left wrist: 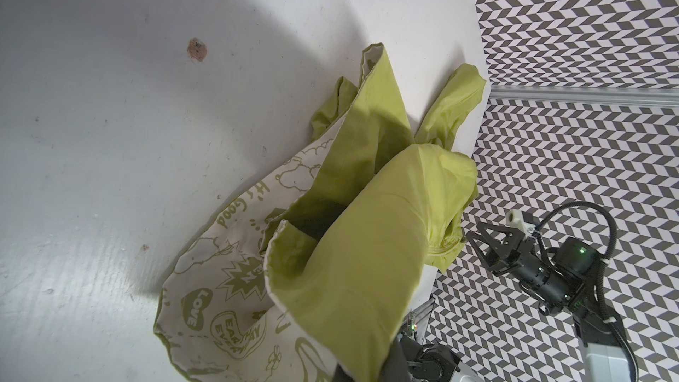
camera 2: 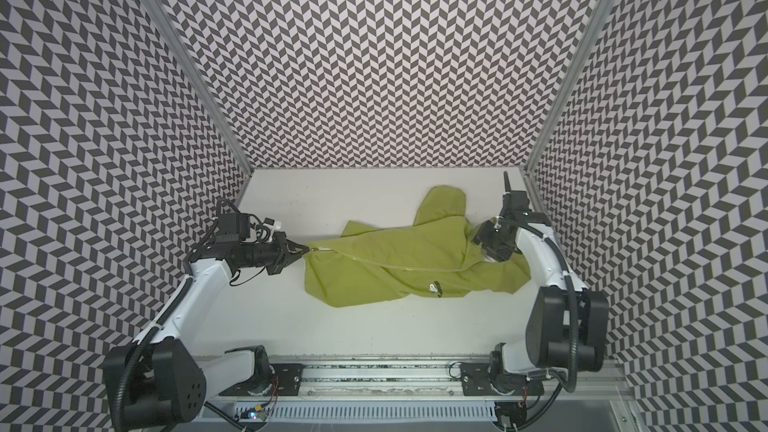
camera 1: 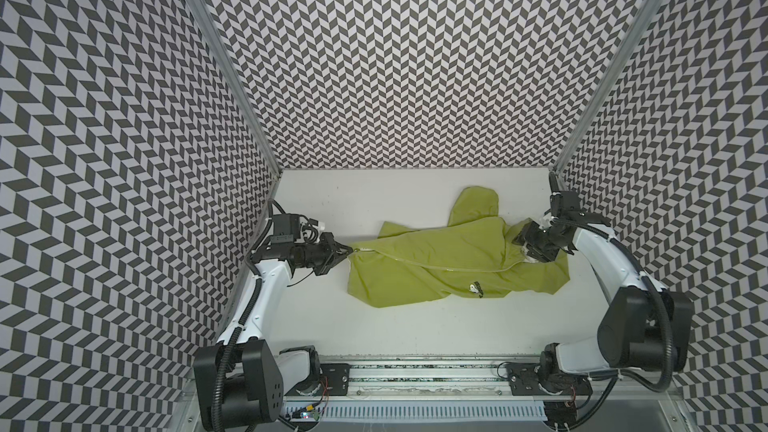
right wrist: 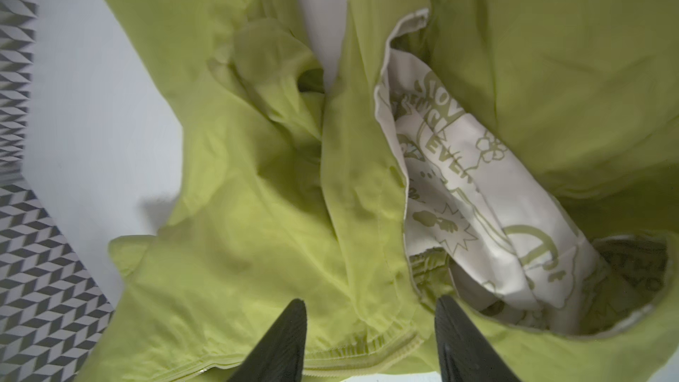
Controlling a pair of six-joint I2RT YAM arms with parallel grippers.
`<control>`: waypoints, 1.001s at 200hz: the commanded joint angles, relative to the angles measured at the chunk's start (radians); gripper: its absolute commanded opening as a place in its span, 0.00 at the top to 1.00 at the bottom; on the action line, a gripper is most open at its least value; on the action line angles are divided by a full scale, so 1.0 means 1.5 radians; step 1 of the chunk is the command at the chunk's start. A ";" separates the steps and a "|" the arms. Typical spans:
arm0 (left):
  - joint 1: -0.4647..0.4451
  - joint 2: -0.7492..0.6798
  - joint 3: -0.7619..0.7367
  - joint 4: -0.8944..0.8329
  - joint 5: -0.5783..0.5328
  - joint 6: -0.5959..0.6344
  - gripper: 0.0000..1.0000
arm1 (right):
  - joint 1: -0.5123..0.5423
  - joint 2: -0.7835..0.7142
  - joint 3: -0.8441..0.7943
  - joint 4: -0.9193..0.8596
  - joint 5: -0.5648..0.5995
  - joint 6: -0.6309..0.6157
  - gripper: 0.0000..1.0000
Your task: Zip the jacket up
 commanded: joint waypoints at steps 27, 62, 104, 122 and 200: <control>-0.002 0.004 0.014 0.007 -0.002 -0.001 1.00 | -0.012 0.059 0.025 0.006 0.000 -0.019 0.46; -0.003 0.007 0.017 0.003 -0.007 0.000 1.00 | -0.017 0.096 0.017 0.053 -0.032 -0.001 0.47; -0.003 0.010 0.024 -0.015 -0.013 0.010 1.00 | -0.019 0.143 0.041 0.094 -0.065 0.006 0.59; -0.003 0.014 0.033 -0.025 -0.018 0.018 1.00 | -0.021 0.158 0.070 0.089 -0.072 0.000 0.83; -0.012 0.043 0.131 -0.037 -0.007 0.072 1.00 | -0.074 0.115 0.247 0.024 -0.064 -0.025 1.00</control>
